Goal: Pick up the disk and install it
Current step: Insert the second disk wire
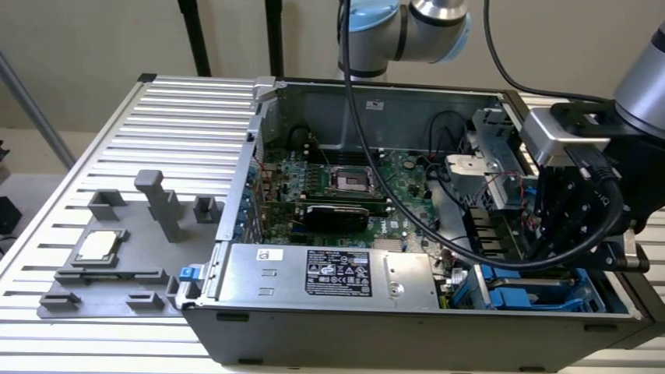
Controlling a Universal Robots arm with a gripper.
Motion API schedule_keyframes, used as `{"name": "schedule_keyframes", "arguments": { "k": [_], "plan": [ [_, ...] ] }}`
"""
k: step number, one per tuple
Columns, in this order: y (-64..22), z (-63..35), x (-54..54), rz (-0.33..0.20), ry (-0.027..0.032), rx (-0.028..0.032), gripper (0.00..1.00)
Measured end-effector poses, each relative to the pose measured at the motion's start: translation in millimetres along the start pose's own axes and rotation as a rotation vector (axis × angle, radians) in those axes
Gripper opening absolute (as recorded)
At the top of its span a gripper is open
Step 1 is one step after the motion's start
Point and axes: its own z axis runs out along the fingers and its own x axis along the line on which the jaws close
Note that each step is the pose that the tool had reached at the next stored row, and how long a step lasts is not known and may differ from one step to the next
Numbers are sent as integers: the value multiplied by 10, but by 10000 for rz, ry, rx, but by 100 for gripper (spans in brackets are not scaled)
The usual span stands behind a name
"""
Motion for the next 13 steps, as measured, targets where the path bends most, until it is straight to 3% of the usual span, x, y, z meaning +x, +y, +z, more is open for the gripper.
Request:
{"name": "schedule_keyframes", "arguments": {
  "k": [13],
  "plan": [
    [6, -34, -10, -1, -10, -1, 16]
  ]
}}
